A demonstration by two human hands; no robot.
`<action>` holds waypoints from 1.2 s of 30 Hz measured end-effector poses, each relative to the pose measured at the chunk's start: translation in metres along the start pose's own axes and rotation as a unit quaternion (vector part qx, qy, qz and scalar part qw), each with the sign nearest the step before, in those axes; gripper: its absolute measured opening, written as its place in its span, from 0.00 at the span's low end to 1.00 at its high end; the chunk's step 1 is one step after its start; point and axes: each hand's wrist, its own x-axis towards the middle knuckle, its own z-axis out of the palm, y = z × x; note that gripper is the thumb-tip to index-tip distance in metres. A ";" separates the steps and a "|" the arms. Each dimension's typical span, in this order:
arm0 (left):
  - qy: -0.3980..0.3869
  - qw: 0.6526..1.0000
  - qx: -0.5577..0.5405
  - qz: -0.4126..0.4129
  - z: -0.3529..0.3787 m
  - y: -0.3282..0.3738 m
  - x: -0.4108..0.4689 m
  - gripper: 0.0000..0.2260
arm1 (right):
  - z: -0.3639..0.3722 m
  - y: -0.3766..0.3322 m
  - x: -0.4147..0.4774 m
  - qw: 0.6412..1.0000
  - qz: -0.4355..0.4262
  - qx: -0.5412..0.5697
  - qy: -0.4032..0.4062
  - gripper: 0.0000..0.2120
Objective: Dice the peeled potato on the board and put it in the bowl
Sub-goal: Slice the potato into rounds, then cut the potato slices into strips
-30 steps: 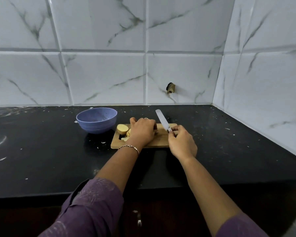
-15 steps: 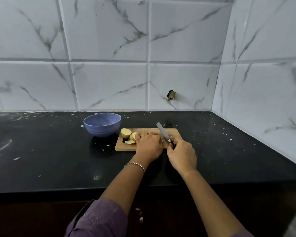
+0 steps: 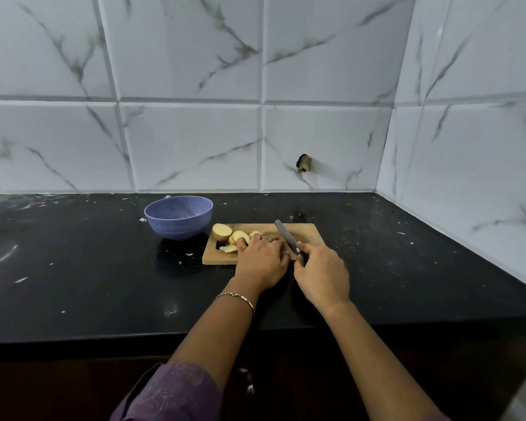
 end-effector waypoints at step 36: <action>-0.021 1.000 0.022 0.008 -0.003 0.003 -0.004 0.17 | -0.006 -0.019 0.000 0.970 -0.147 -0.181 -0.069 0.11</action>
